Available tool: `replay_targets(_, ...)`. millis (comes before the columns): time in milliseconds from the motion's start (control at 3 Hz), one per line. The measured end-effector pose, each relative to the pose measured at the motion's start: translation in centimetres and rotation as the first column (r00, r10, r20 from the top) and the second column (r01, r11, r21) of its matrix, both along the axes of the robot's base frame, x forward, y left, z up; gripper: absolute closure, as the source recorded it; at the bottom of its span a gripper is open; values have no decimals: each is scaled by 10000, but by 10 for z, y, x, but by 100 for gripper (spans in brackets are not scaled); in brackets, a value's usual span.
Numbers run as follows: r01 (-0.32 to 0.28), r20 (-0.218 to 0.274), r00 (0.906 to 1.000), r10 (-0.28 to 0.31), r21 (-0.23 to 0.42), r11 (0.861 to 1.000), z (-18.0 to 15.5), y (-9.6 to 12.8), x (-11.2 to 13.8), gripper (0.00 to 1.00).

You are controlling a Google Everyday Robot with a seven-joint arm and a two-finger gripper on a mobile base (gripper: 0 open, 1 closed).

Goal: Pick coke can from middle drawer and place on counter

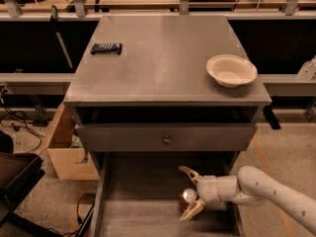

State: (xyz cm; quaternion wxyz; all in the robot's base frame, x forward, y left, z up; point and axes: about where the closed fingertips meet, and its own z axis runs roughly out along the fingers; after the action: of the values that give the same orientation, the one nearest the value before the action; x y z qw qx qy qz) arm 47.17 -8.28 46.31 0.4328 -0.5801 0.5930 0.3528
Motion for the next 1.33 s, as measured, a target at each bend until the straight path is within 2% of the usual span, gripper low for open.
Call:
replay_targets(333, 64, 58, 10000, -65, 153, 9999, -6, -2, 4, 0)
replay_targets(667, 5, 21, 10000, -5, -170, 9999, -13, -12, 1, 0)
replay_targets(1000, 37, -101, 9999, -41, -403, 9992, -20, -22, -8, 13)
replay_targets(1333, -1, -110, 9999, -3, -374, 9993, -21, -20, -8, 37)
